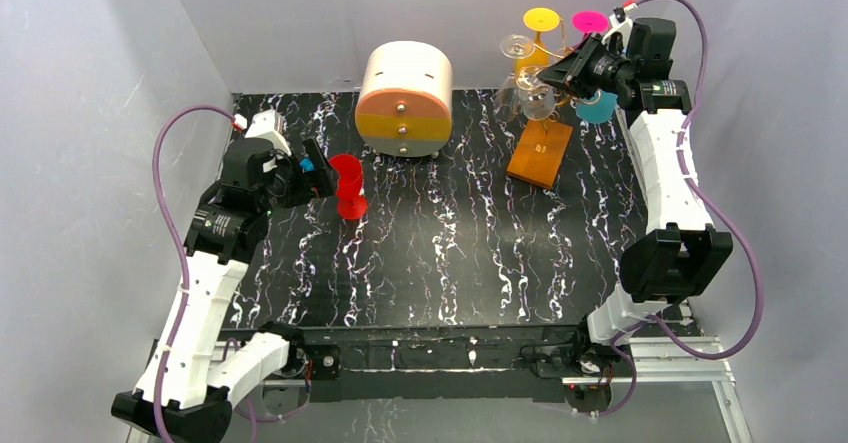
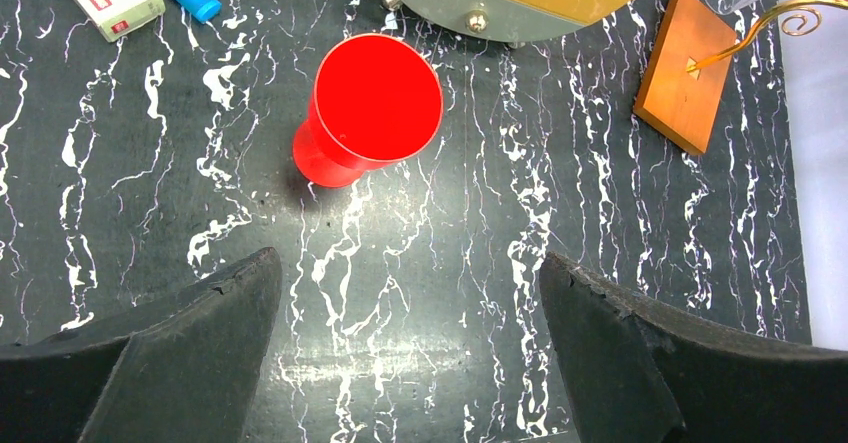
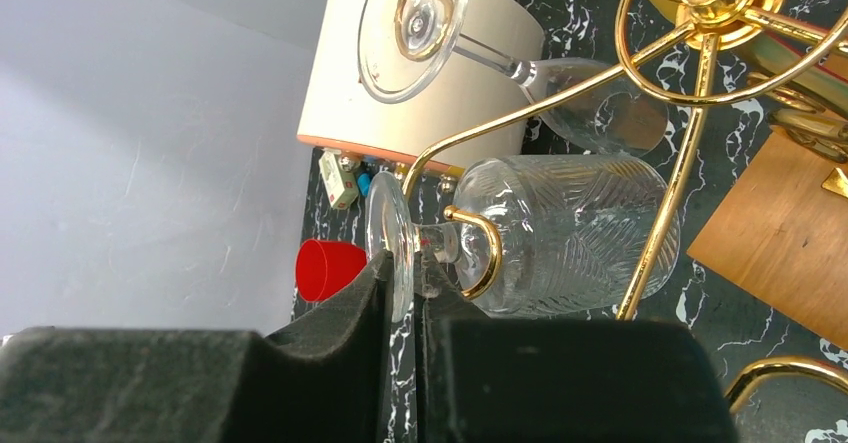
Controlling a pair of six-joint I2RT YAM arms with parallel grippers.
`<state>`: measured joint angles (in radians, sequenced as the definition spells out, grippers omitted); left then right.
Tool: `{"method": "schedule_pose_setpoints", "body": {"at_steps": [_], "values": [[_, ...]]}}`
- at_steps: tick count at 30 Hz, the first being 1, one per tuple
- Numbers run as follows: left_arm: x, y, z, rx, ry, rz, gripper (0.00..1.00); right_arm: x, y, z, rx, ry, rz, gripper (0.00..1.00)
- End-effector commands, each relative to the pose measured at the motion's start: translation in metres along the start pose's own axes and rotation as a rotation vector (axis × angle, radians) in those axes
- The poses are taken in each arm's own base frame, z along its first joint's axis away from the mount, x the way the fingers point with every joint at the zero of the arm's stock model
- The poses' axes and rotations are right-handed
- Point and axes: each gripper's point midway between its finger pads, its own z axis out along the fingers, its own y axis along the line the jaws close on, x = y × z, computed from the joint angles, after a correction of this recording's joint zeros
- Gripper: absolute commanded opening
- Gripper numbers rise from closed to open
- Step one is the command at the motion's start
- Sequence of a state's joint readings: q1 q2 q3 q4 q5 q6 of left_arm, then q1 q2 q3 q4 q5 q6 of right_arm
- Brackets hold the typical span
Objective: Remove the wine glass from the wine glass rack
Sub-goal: Pick up the wine glass from the wine rack.
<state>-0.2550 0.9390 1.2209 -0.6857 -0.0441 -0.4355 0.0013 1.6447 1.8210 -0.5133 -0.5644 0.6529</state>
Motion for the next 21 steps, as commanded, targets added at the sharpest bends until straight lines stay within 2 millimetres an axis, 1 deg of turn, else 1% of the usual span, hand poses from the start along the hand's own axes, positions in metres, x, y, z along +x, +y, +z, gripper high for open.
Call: {"method": "schedule_pose_setpoints", "body": {"at_steps": [1,5,6,13,15,21], "values": [[-0.014,-0.003,-0.011,0.010,-0.046,-0.002,0.98,0.002,0.013,0.003,-0.072,0.019,-0.015,0.20],[-0.014,-0.004,-0.010,0.012,-0.042,0.001,0.98,0.002,0.012,0.004,-0.072,0.021,-0.012,0.23],[-0.014,-0.004,-0.010,0.013,-0.041,0.001,0.98,-0.004,0.006,0.000,-0.063,0.005,-0.005,0.23],[-0.014,-0.004,-0.009,0.011,-0.040,0.002,0.98,-0.008,0.000,0.001,-0.042,-0.006,0.003,0.22],[-0.013,-0.004,-0.008,0.011,-0.037,0.002,0.98,-0.008,-0.001,0.002,-0.039,-0.004,0.006,0.19],[-0.012,-0.003,-0.008,0.009,-0.037,0.000,0.98,-0.012,-0.002,0.002,-0.029,-0.021,0.026,0.05]]}}
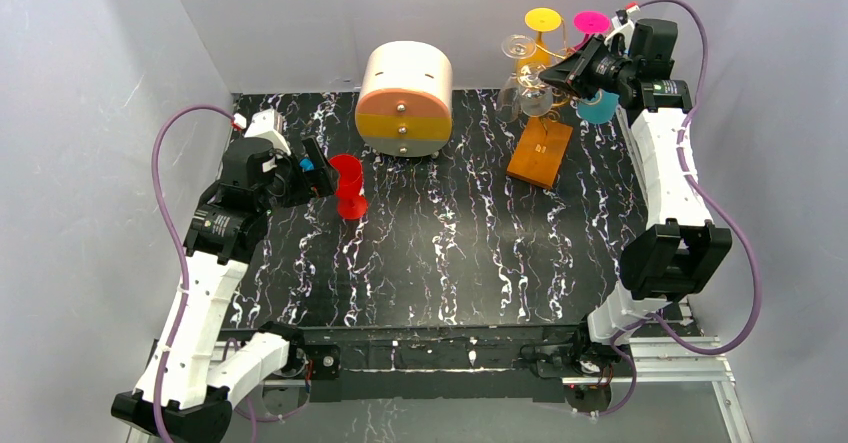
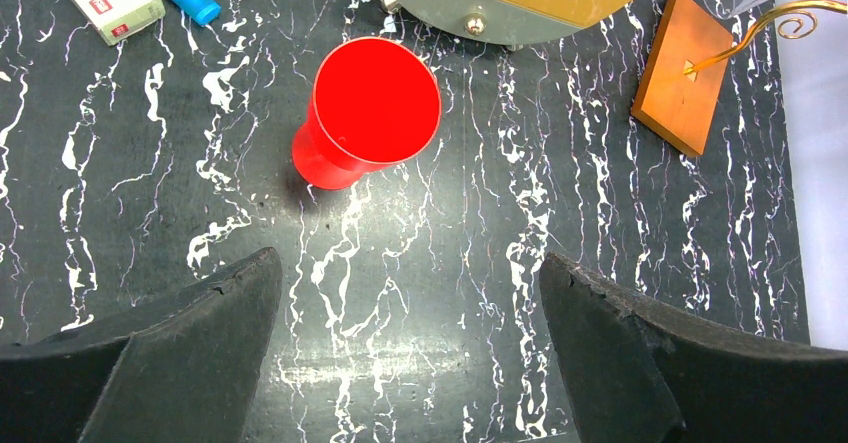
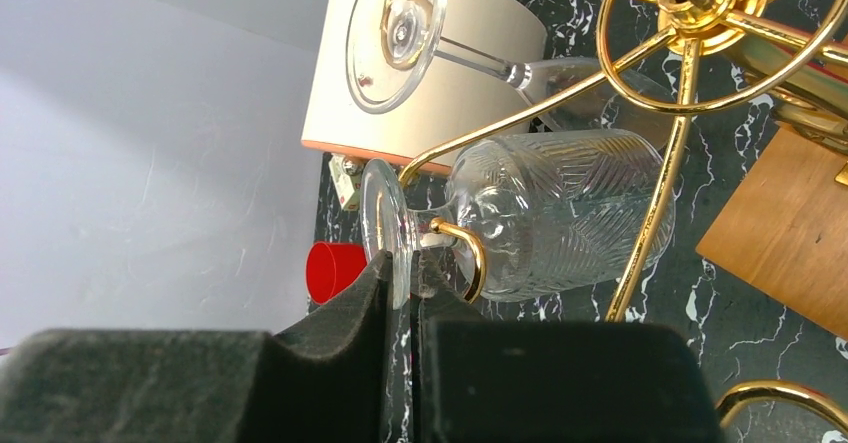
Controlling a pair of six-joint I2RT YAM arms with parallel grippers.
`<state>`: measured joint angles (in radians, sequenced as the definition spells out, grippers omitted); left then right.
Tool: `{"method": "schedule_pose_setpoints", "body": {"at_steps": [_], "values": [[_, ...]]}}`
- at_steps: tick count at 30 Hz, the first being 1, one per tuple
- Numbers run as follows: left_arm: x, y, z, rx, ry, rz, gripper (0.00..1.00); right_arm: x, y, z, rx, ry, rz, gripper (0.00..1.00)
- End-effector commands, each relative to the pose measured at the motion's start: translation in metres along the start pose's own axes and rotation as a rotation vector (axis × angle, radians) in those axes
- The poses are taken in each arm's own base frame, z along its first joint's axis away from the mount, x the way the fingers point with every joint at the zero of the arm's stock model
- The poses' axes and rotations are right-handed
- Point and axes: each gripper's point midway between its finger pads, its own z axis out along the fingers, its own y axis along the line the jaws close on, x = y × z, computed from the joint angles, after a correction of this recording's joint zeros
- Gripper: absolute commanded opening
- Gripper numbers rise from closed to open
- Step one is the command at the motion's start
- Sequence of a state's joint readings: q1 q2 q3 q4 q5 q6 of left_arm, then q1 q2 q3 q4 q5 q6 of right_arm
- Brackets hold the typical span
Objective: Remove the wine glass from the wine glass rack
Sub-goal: Pick up the wine glass from the wine rack.
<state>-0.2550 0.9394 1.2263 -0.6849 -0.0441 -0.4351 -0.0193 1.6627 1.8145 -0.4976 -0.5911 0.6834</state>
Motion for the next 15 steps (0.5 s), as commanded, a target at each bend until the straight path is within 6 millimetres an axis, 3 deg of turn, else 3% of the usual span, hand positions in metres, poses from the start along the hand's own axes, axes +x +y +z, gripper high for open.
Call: {"method": "schedule_pose_setpoints", "body": {"at_steps": [1,15], "values": [[-0.011,-0.002,-0.008,0.006,-0.033,0.000,0.98,-0.010,0.008,-0.002,-0.028,-0.034,-0.013,0.02],[-0.011,-0.003,-0.008,0.009,-0.032,-0.001,0.98,-0.021,0.016,-0.001,-0.079,-0.097,0.139,0.01]]}}
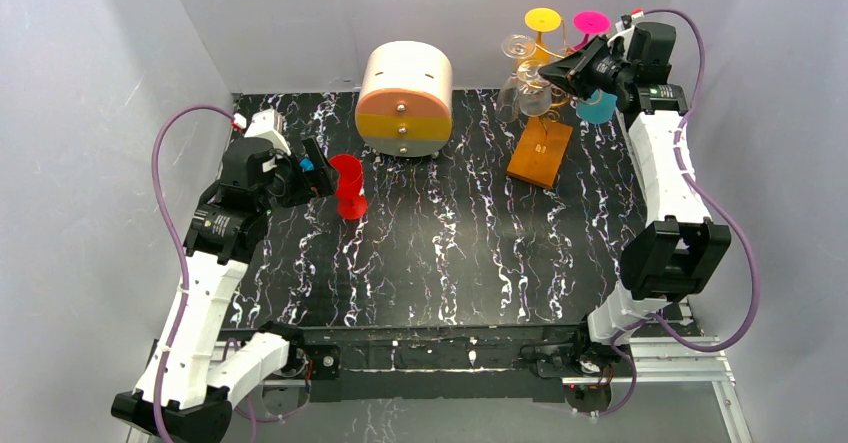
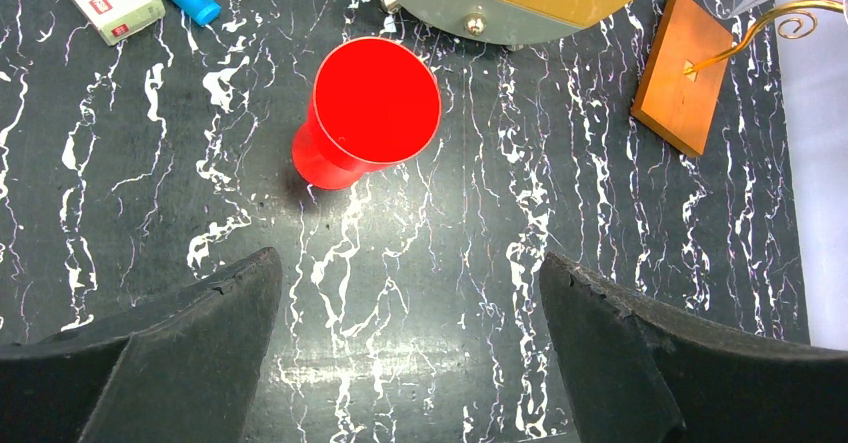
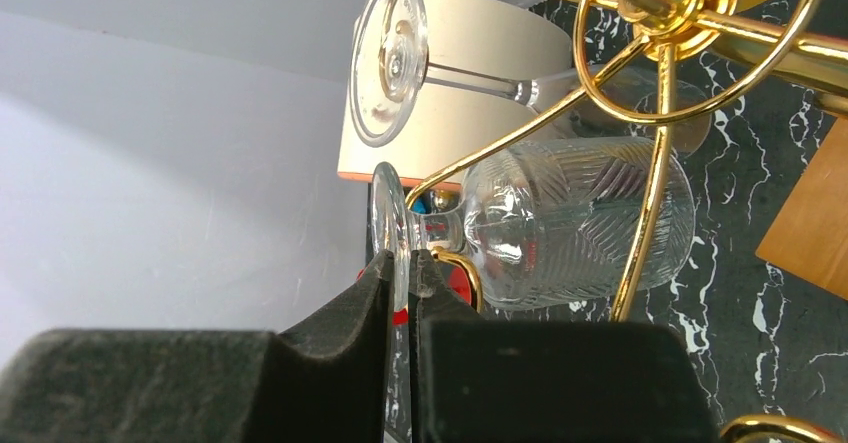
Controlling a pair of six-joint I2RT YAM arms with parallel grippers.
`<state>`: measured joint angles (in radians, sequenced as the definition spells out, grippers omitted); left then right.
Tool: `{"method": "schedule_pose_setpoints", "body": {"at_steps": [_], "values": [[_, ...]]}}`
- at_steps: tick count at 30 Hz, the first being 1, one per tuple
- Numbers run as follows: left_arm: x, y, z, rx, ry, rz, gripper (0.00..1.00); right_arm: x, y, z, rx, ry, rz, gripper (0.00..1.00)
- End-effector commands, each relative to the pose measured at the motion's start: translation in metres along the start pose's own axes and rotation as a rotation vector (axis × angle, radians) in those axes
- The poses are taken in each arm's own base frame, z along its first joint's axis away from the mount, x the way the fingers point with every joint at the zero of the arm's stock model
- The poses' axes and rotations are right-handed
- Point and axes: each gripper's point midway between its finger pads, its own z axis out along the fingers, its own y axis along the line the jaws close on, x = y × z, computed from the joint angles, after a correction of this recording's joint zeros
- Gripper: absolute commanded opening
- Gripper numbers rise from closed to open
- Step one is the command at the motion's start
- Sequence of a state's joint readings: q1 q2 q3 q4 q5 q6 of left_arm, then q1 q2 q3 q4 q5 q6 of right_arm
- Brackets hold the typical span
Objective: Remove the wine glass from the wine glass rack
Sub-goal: Pick up the wine glass from the wine rack.
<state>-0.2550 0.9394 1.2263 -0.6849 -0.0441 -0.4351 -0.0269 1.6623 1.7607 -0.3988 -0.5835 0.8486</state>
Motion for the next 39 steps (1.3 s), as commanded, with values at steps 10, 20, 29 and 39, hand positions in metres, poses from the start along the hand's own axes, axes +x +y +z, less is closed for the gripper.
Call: {"method": "schedule_pose_setpoints", "body": {"at_steps": [10,20,29,39], "values": [[-0.012,-0.002,-0.009,0.006,-0.034,0.000,0.98,-0.023,0.021,-0.009,-0.080,-0.107,0.060,0.01],[-0.011,-0.002,-0.010,0.003,-0.034,0.000,0.98,-0.034,0.017,-0.017,-0.056,-0.166,0.081,0.01],[-0.010,-0.002,-0.010,0.004,-0.032,-0.003,0.98,-0.032,0.020,-0.023,-0.074,-0.169,0.072,0.01],[-0.011,-0.003,-0.010,0.009,-0.030,-0.003,0.98,-0.039,0.020,-0.039,-0.075,-0.225,0.073,0.01]]}}
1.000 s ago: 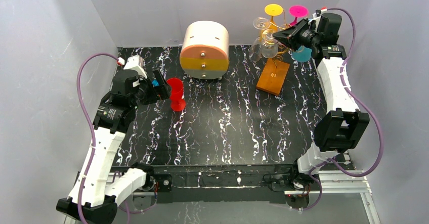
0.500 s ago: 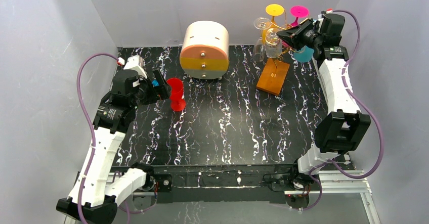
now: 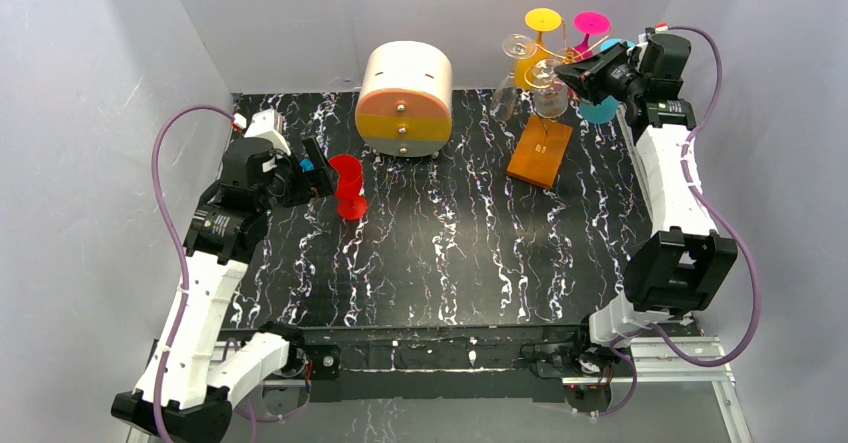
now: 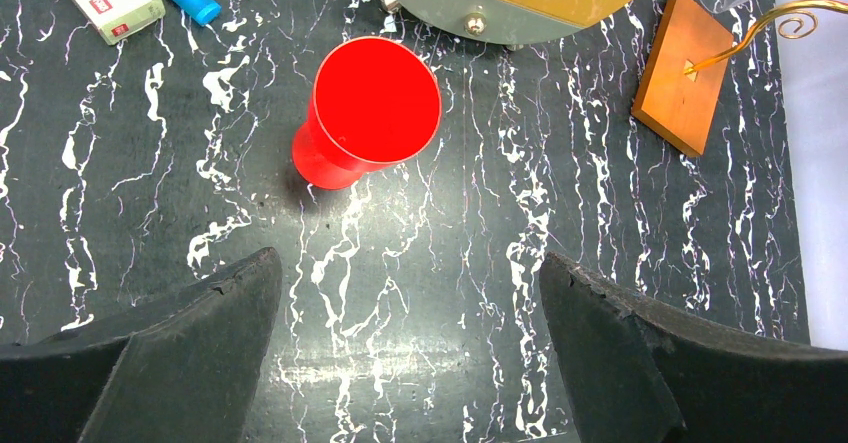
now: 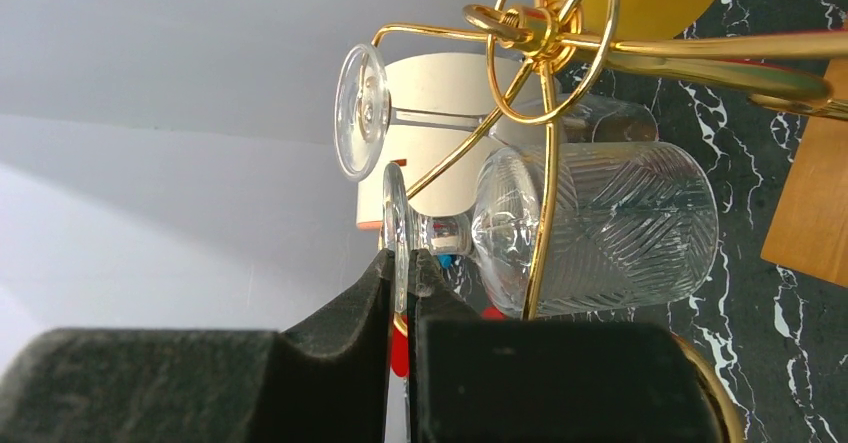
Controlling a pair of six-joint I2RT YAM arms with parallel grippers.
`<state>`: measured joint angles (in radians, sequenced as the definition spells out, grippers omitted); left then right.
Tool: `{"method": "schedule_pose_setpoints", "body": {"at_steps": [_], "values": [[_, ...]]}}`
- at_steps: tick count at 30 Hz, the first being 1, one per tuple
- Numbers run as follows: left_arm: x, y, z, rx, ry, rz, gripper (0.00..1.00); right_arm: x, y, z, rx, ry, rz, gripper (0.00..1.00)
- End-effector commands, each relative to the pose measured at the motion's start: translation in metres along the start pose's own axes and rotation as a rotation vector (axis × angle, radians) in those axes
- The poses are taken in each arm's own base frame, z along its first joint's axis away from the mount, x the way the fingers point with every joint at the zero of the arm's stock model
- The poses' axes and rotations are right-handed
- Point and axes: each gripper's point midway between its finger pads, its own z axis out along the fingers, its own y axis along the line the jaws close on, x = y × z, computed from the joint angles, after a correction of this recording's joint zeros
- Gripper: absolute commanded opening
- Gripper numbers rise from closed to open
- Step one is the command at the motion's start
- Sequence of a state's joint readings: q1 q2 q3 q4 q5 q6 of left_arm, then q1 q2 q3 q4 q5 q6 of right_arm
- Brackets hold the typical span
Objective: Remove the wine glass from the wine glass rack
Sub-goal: Pick up the wine glass from the wine rack, then place the wine glass at the center of the board.
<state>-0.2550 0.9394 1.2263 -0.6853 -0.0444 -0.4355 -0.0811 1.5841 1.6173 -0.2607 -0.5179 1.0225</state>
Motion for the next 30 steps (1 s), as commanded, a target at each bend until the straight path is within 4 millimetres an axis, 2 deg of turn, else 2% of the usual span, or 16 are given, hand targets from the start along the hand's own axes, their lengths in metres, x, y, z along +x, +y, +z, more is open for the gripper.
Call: {"method": "schedule_pose_setpoints", "body": {"at_steps": [1,16,25,30], "values": [[-0.010,-0.003,-0.010,0.011,-0.029,-0.002,0.98,-0.016,0.037,-0.024,-0.100,-0.086,-0.066,0.01],[-0.011,-0.007,-0.006,0.028,-0.023,-0.004,0.98,-0.001,0.048,-0.047,-0.161,-0.080,-0.078,0.01],[-0.012,-0.013,-0.004,0.053,-0.019,-0.011,0.98,0.012,0.050,-0.054,-0.187,-0.043,-0.082,0.01],[-0.009,-0.029,-0.001,0.137,0.011,-0.016,0.98,0.022,0.049,-0.061,-0.195,-0.014,-0.086,0.01]]}}
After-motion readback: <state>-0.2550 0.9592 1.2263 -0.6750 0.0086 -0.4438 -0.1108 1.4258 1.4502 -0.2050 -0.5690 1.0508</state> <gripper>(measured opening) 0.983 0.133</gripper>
